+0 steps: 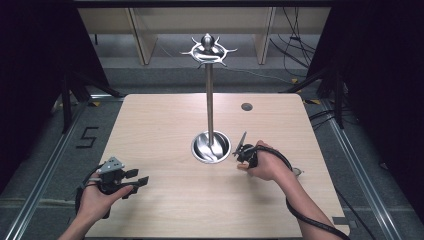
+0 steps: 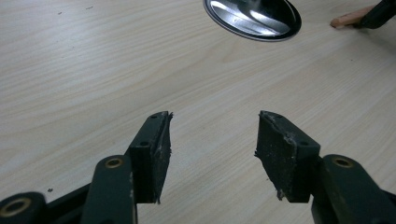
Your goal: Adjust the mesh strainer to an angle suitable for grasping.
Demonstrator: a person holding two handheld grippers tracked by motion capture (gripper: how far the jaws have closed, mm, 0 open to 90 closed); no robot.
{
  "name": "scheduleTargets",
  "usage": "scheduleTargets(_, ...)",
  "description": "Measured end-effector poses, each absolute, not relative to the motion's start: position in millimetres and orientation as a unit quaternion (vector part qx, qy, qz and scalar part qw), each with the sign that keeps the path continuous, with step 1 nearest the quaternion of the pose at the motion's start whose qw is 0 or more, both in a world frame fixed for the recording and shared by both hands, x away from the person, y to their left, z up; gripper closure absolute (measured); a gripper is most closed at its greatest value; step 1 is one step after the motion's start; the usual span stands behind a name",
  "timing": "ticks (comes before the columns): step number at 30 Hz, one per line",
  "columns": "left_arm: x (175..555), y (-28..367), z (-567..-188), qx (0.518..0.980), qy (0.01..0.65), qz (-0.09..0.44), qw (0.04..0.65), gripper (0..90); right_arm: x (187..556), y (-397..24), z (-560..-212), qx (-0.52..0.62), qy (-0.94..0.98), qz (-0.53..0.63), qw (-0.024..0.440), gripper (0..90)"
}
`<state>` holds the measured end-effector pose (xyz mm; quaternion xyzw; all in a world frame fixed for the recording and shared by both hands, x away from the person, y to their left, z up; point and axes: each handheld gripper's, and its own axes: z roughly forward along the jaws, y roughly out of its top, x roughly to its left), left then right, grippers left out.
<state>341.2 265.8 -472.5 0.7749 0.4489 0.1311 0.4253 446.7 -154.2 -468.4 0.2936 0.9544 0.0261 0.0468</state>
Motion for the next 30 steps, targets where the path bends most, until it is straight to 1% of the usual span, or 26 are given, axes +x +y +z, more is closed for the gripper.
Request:
scheduleTargets(3,341.5,266.5,-471.9,0.782,0.444,0.130,0.418,43.7,453.7,-156.8,-468.7,0.303,0.952,0.026,0.048,90.0)
scheduleTargets(4,341.2,264.8,-473.0,0.775,0.447,0.132,0.428,43.7,455.4,-157.1,-469.3,0.313,0.948,0.021,0.050,90.0)
scheduleTargets(6,341.0,264.5,-472.5,0.778,0.444,0.132,0.424,43.7,460.2,-159.5,-469.8,0.321,0.946,0.019,0.052,90.0)
scheduleTargets(7,341.2,265.2,-472.5,0.782,0.440,0.135,0.420,43.7,461.5,-160.2,-470.3,0.331,0.942,0.022,0.047,90.0)
scheduleTargets(8,341.2,265.2,-472.6,0.783,0.441,0.131,0.420,43.7,463.9,-161.7,-470.6,0.331,0.942,0.026,0.055,90.0)
scheduleTargets(10,341.3,264.9,-473.5,0.781,0.441,0.134,0.421,43.7,469.5,-165.0,-471.0,0.332,0.941,0.029,0.055,90.0)
scheduleTargets(12,340.9,264.5,-472.8,0.783,0.442,0.137,0.417,43.6,472.5,-167.3,-471.5,0.352,0.934,0.034,0.056,90.0)
scheduleTargets(14,340.5,262.7,-473.7,0.777,0.444,0.138,0.425,43.5,475.8,-169.8,-471.0,0.369,0.927,0.030,0.054,90.0)
scheduleTargets(15,340.6,263.1,-473.5,0.780,0.443,0.141,0.419,43.5,477.2,-171.7,-472.4,0.375,0.924,0.036,0.068,90.0)
scheduleTargets(16,340.9,262.3,-474.4,0.778,0.442,0.138,0.424,43.4,478.2,-172.3,-471.8,0.388,0.919,0.036,0.066,90.0)
scheduleTargets(18,341.1,262.8,-474.2,0.786,0.439,0.136,0.414,43.4,481.1,-176.1,-472.2,0.396,0.915,0.045,0.071,90.0)
scheduleTargets(20,340.8,260.7,-475.2,0.779,0.442,0.136,0.423,43.4,483.5,-179.2,-472.2,0.406,0.909,0.052,0.076,90.0)
scheduleTargets(21,341.1,262.3,-473.9,0.785,0.439,0.137,0.415,43.4,484.6,-181.3,-472.4,0.410,0.907,0.056,0.078,90.0)
scheduleTargets(26,340.8,262.6,-474.3,0.778,0.444,0.136,0.422,43.4,492.4,-191.9,-472.7,0.430,0.896,0.067,0.091,90.0)
scheduleTargets(29,340.8,262.9,-473.8,0.780,0.442,0.137,0.422,43.4,495.0,-194.6,-470.8,0.450,0.886,0.068,0.088,90.0)
scheduleTargets(30,340.9,262.7,-473.8,0.780,0.441,0.137,0.422,43.4,498.2,-198.8,-470.7,0.463,0.879,0.070,0.093,90.0)
